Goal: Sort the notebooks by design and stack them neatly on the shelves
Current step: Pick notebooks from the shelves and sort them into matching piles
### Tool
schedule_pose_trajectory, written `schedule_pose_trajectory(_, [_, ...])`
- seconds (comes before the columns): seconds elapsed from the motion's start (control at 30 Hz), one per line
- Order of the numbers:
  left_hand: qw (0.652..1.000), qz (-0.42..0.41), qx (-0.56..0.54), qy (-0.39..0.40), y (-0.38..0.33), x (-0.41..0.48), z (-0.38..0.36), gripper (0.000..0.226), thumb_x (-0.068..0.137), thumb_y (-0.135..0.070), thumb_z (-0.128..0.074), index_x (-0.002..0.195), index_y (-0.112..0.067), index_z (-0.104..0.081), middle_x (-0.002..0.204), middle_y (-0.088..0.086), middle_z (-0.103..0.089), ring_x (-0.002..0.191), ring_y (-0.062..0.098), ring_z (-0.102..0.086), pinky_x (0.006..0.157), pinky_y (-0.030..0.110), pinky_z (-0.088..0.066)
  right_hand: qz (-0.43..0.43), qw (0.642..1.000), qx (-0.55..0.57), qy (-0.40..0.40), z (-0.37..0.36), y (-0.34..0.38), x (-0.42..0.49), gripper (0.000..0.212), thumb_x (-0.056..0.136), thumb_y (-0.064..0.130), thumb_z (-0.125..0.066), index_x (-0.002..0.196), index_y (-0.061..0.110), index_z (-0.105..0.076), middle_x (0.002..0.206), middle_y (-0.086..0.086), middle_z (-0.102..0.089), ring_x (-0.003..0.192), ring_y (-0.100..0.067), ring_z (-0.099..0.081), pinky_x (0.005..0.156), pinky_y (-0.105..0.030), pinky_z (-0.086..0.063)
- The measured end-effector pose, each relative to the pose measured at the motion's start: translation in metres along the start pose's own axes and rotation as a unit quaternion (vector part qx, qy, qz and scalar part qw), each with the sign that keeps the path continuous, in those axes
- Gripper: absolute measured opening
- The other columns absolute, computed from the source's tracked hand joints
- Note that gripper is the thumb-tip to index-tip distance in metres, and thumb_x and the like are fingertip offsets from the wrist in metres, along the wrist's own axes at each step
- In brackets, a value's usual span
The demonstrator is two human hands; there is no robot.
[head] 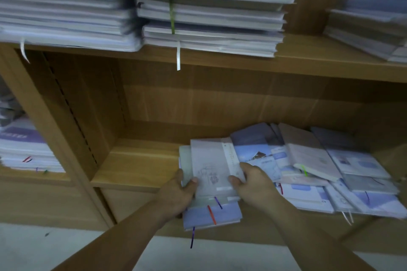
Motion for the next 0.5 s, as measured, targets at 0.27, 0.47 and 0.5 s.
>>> schedule_pose_trajectory(0.27, [0.987, 0.042, -0.143, 0.053, -0.012, -0.007, -0.016, 0.031, 0.105, -0.024, -0.053, 0.133, -0.035, -0.047, 0.124, -0.005, -0.067, 0.108, 0.024, -0.068, 0.086, 0.046, -0.061, -0.047, 0.994, 0.007, 0.1, -0.026, -0.003, -0.005, 0.075, 0.101, 0.054, -0.047, 0.161, 0.019, -0.02, 0.161, -0.008, -0.035, 0.143, -0.03, -0.04, 0.114, -0.036, -0.038])
schedule_pose_trajectory(0.47, [0.968, 0.028, -0.239, 0.071, -0.018, -0.026, -0.009, 0.037, 0.101, -0.005, -0.058, 0.123, -0.034, -0.057, 0.109, 0.003, -0.078, 0.098, 0.03, -0.075, 0.085, 0.055, -0.061, -0.014, 0.98, 0.164, 0.115, -0.018, -0.006, -0.013, 0.049, 0.093, 0.046, -0.065, 0.139, 0.034, -0.051, 0.143, 0.015, -0.055, 0.129, -0.012, -0.054, 0.114, -0.033, -0.042])
schedule_pose_trajectory(0.5, [0.967, 0.024, -0.245, 0.072, -0.019, -0.03, -0.008, 0.037, 0.101, -0.004, -0.058, 0.125, -0.032, -0.056, 0.107, 0.004, -0.078, 0.097, 0.03, -0.075, 0.084, 0.054, -0.061, -0.017, 0.976, 0.183, 0.116, -0.013, -0.006, -0.015, 0.047, 0.091, 0.046, -0.067, 0.134, 0.036, -0.051, 0.136, 0.018, -0.057, 0.126, -0.01, -0.055, 0.111, -0.031, -0.043])
Point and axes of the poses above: each hand's wrist, its own x-axis towards the middle knuckle, its own z-axis out of the back of the hand, y = z × x, the point moved 6 cm from there along x, towards the middle knuckle
